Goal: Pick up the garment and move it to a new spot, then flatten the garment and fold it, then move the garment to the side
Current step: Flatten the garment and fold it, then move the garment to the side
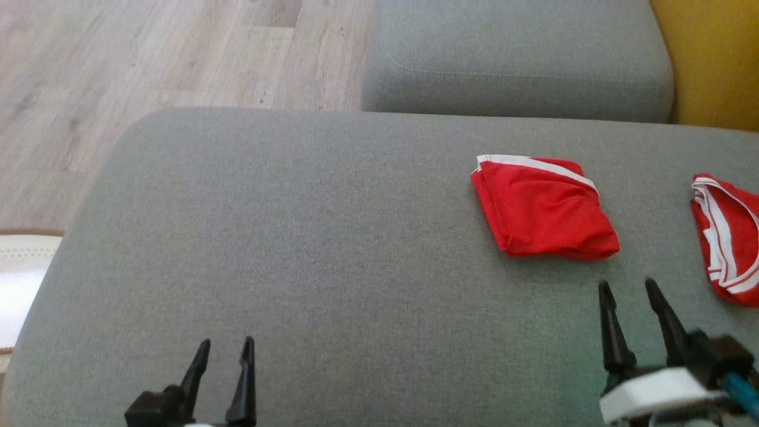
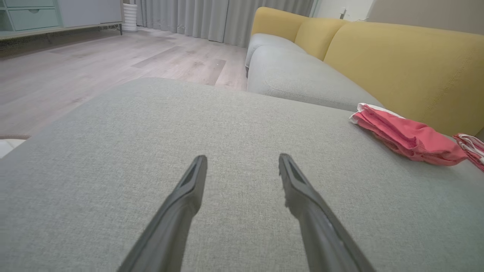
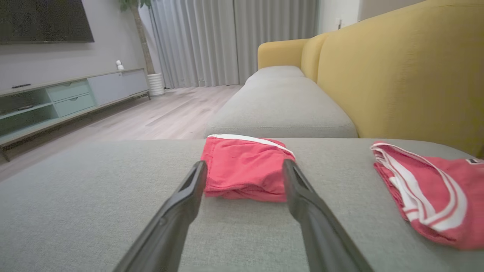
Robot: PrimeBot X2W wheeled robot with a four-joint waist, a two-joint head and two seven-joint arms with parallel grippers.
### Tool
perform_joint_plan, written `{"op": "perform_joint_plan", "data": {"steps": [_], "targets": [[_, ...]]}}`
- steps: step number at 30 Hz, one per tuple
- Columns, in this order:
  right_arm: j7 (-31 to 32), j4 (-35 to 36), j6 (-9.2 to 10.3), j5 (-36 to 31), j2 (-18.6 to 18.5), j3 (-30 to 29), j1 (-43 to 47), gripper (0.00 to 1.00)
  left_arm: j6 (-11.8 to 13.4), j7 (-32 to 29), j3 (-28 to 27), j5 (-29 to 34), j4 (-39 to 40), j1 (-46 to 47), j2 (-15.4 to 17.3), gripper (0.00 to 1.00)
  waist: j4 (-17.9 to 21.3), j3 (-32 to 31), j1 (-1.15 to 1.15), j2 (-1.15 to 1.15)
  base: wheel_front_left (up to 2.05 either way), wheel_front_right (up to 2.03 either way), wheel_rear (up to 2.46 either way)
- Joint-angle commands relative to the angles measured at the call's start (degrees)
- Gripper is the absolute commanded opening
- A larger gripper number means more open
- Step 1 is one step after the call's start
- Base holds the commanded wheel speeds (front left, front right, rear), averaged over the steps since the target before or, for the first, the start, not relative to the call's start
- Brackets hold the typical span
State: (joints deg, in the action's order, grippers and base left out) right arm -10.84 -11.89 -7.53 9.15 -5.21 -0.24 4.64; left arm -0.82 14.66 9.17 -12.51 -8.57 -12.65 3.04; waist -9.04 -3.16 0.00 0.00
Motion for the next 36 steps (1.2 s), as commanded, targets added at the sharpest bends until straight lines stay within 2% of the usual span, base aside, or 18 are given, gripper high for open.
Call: {"op": "perform_joint_plan", "data": {"steps": [1,7,13,19,23,25,28,29,31,36], "targets": [[-1.2,2.1,0.04,-0.7,-0.3,0.4,-0.4,1.0,-0.4,0.3,-2.3,0.5,2.0,1.9,-0.2,1.0,0.0,-0.2,0.0,0.0,0.0,0.0,0.0],[-3.4,0.3,0.04,-1.8,1.6,-1.2,4.0,1.0,-2.1,0.3,-3.6,1.1,1.9,1.8,-0.2,1.0,0.4,-0.5,0.0,0.0,0.0,0.0,0.0],[-4.0,-3.2,0.04,-2.0,2.1,-2.1,4.2,1.0,-4.0,0.3,-4.1,1.5,1.2,2.2,-0.2,1.0,1.3,-0.3,0.0,0.0,0.0,0.0,0.0],[-4.1,-5.0,0.04,-2.3,2.3,-2.2,3.1,1.0,-4.6,0.3,-4.3,1.5,1.0,2.8,-0.2,1.0,1.6,0.2,0.0,0.0,0.0,0.0,0.0],[-3.6,-5.4,0.04,0.0,2.3,-2.2,0.8,1.0,-4.5,0.3,-3.8,0.9,1.0,3.0,-0.2,1.0,1.7,1.0,0.0,0.0,0.0,0.0,0.0],[-0.7,-5.6,0.04,1.5,2.2,-2.4,-1.9,1.0,-4.3,0.3,-3.1,0.6,1.1,3.2,-0.2,1.0,1.7,1.7,0.0,0.0,0.0,0.0,0.0],[6.9,-5.8,0.04,3.7,0.0,-2.7,-8.1,1.0,-4.3,0.3,-1.7,0.2,1.2,4.1,-0.2,1.0,1.5,3.7,0.0,0.0,0.0,0.0,0.0],[12.9,-5.7,0.04,6.2,-1.4,-3.3,-13.7,1.0,-4.2,0.3,-0.7,-0.1,1.6,5.7,-0.2,1.0,1.0,6.9,0.0,0.0,0.0,0.0,0.0],[18.9,-6.2,0.04,7.9,-2.9,-4.4,-19.6,1.0,-4.2,0.3,0.8,-0.5,1.8,7.9,-0.2,1.0,0.2,10.2,0.0,0.0,0.0,0.0,0.0],[30.4,-11.4,0.04,9.5,-5.4,-9.4,-32.5,1.0,-4.0,0.3,5.0,-1.9,1.6,12.6,-0.2,1.0,-2.8,16.5,0.0,0.0,0.0,0.0,0.0]]}}
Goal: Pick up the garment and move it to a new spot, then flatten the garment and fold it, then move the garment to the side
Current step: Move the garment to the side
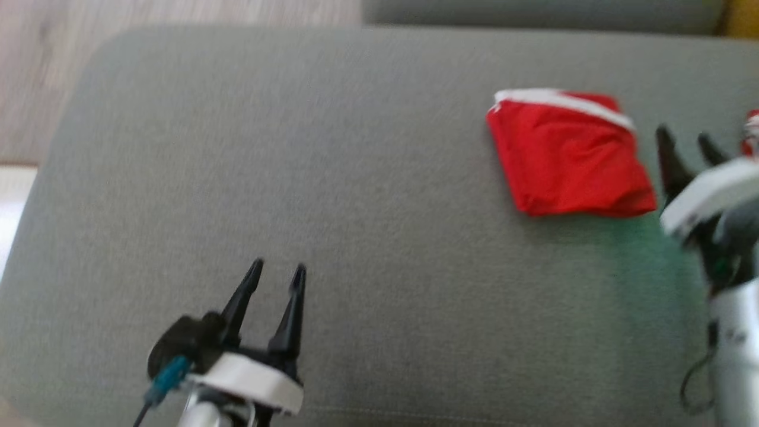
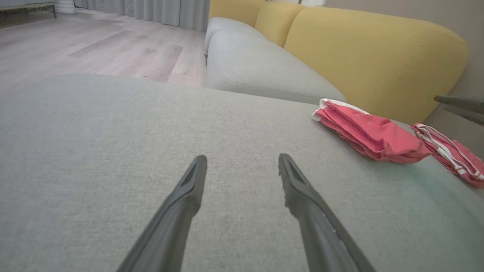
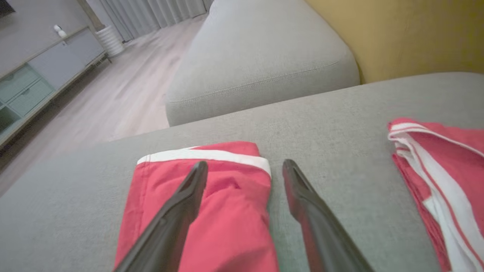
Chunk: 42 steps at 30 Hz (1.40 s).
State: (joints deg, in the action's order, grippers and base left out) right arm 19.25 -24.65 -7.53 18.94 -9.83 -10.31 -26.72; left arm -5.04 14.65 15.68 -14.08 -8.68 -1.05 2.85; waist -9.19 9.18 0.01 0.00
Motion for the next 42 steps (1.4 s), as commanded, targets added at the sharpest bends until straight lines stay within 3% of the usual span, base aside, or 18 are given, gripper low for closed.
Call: {"op": "perform_joint_plan", "data": {"steps": [1,7,13,14,15,23,30,36,42], "targets": [[2.0,-0.3,0.04,-0.3,-0.9,-0.8,-3.2,1.0,0.3,0.3,-0.8,-0.6,1.5,1.7,0.0,1.0,-3.2,5.0,-0.01,0.0,0.0,0.0,0.0],[8.5,-9.7,0.04,-4.2,-1.5,-6.9,-10.4,1.0,1.2,0.3,2.2,-1.5,1.2,3.8,0.0,1.0,-5.9,7.6,-0.01,0.0,0.0,0.0,0.0],[11.0,-16.1,0.04,-4.5,1.0,-11.0,-13.1,1.0,2.4,0.3,2.8,-1.8,1.3,4.3,0.0,1.0,-7.1,7.4,-0.01,0.0,0.0,0.0,0.0],[10.4,-16.3,0.04,-4.1,1.5,-11.3,-13.4,0.75,2.6,0.3,2.5,-1.8,1.3,4.2,0.0,1.0,-6.8,7.4,-0.01,0.0,0.0,0.0,0.0],[9.6,-16.4,0.04,-4.1,1.7,-11.6,-13.7,0.0,2.8,0.3,2.3,-1.7,1.4,4.1,0.0,1.0,-6.3,7.3,-0.01,0.0,0.0,0.0,0.0],[7.7,-11.3,0.04,-1.5,1.2,-4.7,-14.8,0.0,2.5,0.3,0.3,-0.4,2.1,3.9,0.0,1.0,3.2,7.9,-0.01,0.0,0.0,0.0,0.0],[9.1,-3.8,0.04,0.3,-5.4,-1.9,-13.5,0.0,0.7,0.3,0.4,1.9,1.3,5.9,0.0,1.0,11.5,9.7,-0.01,0.0,0.0,0.0,0.0],[8.2,-5.3,0.04,-3.6,-11.5,-4.7,-15.2,0.0,-0.9,0.3,2.1,4.7,-0.4,7.9,0.0,1.0,12.4,11.7,-0.01,0.0,0.0,0.0,0.0],[1.4,-12.3,0.04,-12.9,-16.8,-8.1,-18.4,0.0,-1.6,0.3,1.2,5.9,-0.1,7.0,0.1,1.0,8.8,12.7,-0.01,0.0,0.0,0.0,0.0]]}}
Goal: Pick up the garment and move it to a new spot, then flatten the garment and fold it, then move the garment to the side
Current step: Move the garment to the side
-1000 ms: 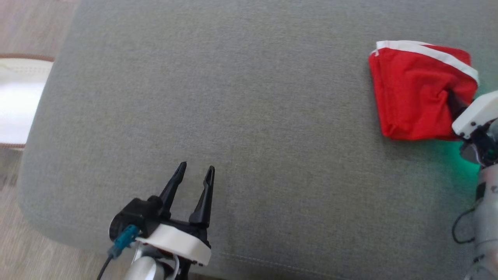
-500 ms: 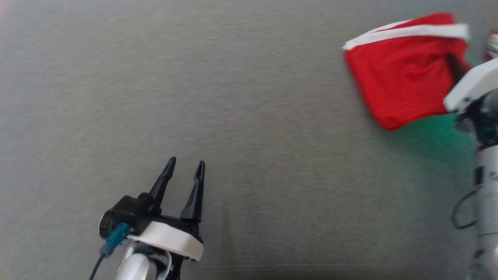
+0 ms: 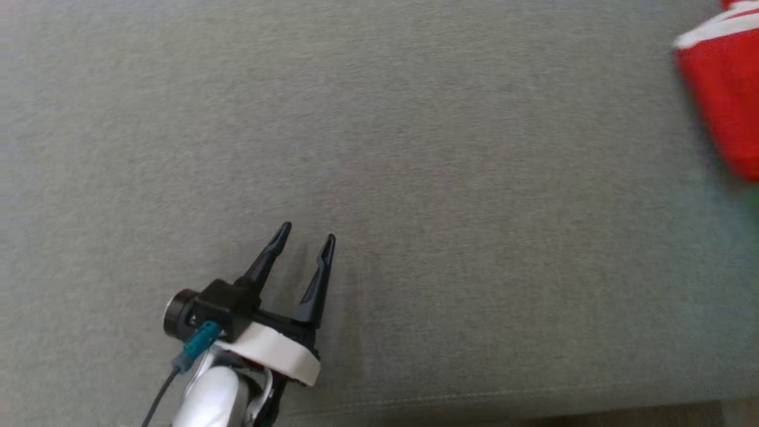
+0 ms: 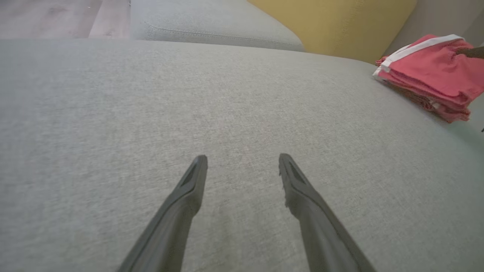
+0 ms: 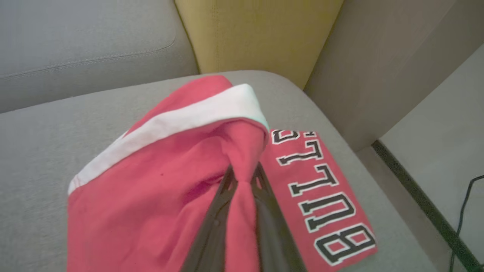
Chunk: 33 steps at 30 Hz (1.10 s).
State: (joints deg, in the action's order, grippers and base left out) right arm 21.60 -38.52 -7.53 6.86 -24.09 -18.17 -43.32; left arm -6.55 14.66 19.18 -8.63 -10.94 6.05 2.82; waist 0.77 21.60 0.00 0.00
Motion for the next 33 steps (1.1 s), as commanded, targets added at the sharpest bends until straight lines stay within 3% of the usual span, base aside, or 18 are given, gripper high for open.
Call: {"op": "perform_joint_plan", "data": {"steps": [1,2,3,9,13,18,28,33], "targets": [[-2.2,0.8,0.04,-2.6,-3.4,-0.8,-2.1,0.0,0.0,0.3,-2.6,0.5,2.5,-0.4,0.2,1.0,-1.6,0.4,0.0,0.0,0.0,0.0,0.0],[-3.5,0.0,0.04,-4.6,-4.1,-1.2,-2.2,0.24,0.0,0.3,-3.0,0.8,3.0,-0.5,0.1,1.0,-2.0,0.5,0.0,0.0,0.0,0.0,0.0],[-4.5,-1.0,0.04,-6.2,-4.4,-1.7,-2.3,1.0,0.0,0.3,-3.5,0.8,3.4,-0.8,0.1,1.0,-2.3,0.4,0.0,0.0,0.0,0.0,0.0],[-11.1,-3.2,0.04,-12.7,-4.3,-2.3,-1.4,1.0,0.5,0.3,-5.4,0.0,5.5,-2.5,0.1,1.0,-2.6,-1.2,0.0,0.0,0.0,0.0,0.0],[-17.9,-1.3,0.04,-13.4,-1.0,-5.3,0.8,1.0,1.5,0.3,-5.6,-1.3,6.2,-3.2,0.1,1.0,-2.5,-3.9,0.0,0.0,0.0,0.0,0.0],[-23.9,6.2,0.04,-14.2,3.3,-6.1,6.9,1.0,3.9,0.3,-6.5,-3.0,6.6,-4.3,0.1,1.0,-1.9,-8.4,0.0,0.0,0.0,0.0,0.0],[-26.5,27.9,0.04,-10.5,16.9,2.6,28.6,1.0,5.6,0.3,-11.8,-4.1,4.4,-9.6,0.1,1.0,-1.3,-18.4,0.0,0.0,0.0,0.0,0.0],[-28.6,31.2,0.04,-7.2,20.3,8.1,40.0,1.0,5.2,0.3,-14.9,-2.7,2.5,-11.8,0.1,1.0,-2.3,-21.4,0.0,0.0,0.0,0.0,0.0]]}}
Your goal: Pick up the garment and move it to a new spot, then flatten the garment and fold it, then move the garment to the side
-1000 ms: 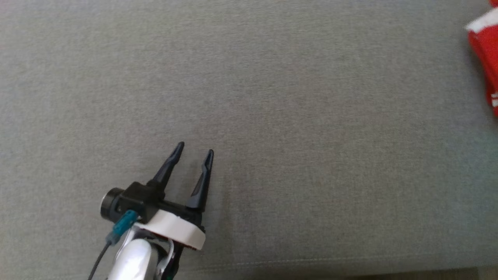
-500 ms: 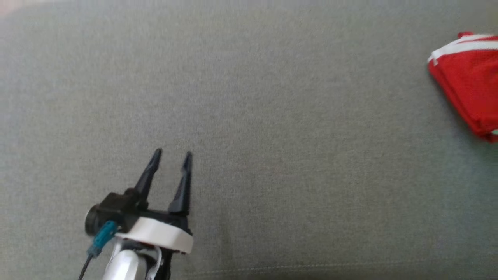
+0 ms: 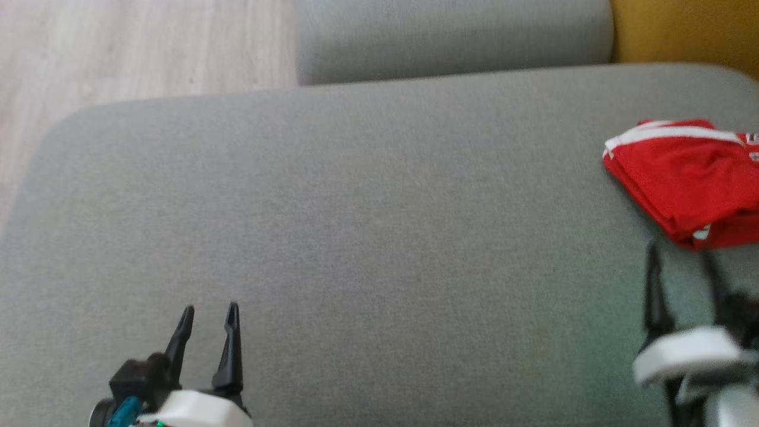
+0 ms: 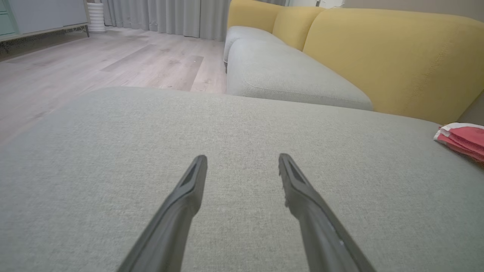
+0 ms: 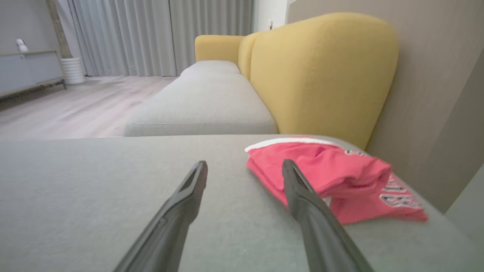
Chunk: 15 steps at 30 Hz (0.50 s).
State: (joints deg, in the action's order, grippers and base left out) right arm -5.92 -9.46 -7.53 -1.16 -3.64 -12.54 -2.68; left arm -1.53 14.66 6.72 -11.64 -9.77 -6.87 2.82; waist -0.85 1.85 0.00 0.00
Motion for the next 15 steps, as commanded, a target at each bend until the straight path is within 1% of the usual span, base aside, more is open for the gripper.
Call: {"op": "perform_joint_plan", "data": {"steps": [1,2,4,8,11,15], "targets": [[-1.7,1.9,0.04,2.6,0.2,3.5,1.1,1.0,0.1,0.3,-2.9,0.4,0.9,0.9,0.1,1.0,-1.0,-2.0,0.0,0.0,0.0,0.0,0.0],[-2.4,1.5,0.04,3.8,0.4,4.4,2.8,1.0,0.0,0.3,-3.2,0.5,0.5,0.8,0.1,1.0,-1.3,-2.3,0.0,0.0,0.0,0.0,0.0],[-4.1,0.6,0.04,3.9,0.6,6.9,5.8,1.0,-0.3,0.3,-3.8,0.3,-0.3,0.6,0.1,1.0,-1.9,-3.0,0.0,0.0,0.0,0.0,0.0],[-6.9,-1.7,0.04,4.9,0.7,9.7,9.3,1.0,-0.7,0.3,-4.4,0.0,-1.5,0.3,0.1,1.0,-2.5,-3.6,0.0,0.0,0.0,0.0,0.0],[-8.3,-4.2,0.04,5.2,0.7,11.3,10.0,1.0,-0.7,0.3,-4.4,-0.3,-2.4,0.1,0.1,1.0,-2.7,-4.1,0.0,0.0,0.0,0.0,0.0],[-8.8,-5.8,0.04,5.1,0.8,12.2,8.9,1.0,-0.3,0.3,-4.3,-0.4,-3.0,0.1,0.1,1.0,-2.7,-4.3,0.0,0.0,0.0,0.0,0.0]]}}
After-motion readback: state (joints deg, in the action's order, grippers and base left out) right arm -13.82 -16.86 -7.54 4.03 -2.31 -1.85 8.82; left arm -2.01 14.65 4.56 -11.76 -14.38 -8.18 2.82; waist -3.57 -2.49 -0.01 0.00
